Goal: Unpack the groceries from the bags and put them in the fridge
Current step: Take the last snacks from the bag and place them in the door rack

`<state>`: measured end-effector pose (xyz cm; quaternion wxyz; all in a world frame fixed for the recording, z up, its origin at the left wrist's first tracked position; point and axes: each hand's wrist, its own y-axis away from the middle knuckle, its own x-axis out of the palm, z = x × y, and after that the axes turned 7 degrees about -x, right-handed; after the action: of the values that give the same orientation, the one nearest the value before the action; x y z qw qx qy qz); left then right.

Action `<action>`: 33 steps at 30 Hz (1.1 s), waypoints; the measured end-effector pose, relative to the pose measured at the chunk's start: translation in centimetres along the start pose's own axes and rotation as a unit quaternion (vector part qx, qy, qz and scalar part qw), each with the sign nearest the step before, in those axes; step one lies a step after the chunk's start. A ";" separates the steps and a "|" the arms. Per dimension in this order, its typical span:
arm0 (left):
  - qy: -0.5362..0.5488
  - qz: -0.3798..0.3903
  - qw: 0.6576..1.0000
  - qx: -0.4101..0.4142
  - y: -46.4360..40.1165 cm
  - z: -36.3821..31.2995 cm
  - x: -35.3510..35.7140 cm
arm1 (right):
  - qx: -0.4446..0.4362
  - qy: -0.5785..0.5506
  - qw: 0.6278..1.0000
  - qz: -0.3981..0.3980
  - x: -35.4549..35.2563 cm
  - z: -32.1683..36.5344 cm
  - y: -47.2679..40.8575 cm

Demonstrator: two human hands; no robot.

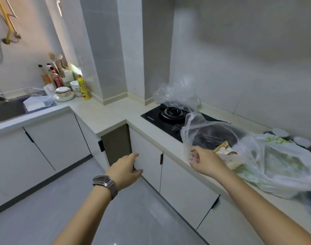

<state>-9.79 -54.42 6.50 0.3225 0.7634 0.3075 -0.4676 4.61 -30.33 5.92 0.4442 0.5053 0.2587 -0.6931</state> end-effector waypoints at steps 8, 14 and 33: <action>0.007 0.066 0.993 0.094 -8.0 -5.2 3.2 | 0.091 -0.038 0.995 -0.016 -0.1 -6.3 -2.8; -0.027 0.119 0.975 0.185 -15.0 -8.6 3.7 | 0.157 -0.083 0.984 -0.024 0.4 -9.0 -5.1; 0.062 0.240 0.914 0.321 -25.8 -21.2 10.1 | 0.322 -0.233 0.901 -0.173 1.9 -15.7 -7.6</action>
<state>-14.93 -20.60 -0.50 0.1428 0.9042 -0.0324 -0.4012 5.16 -14.77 -2.15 0.1777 0.3921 -0.0062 -0.9026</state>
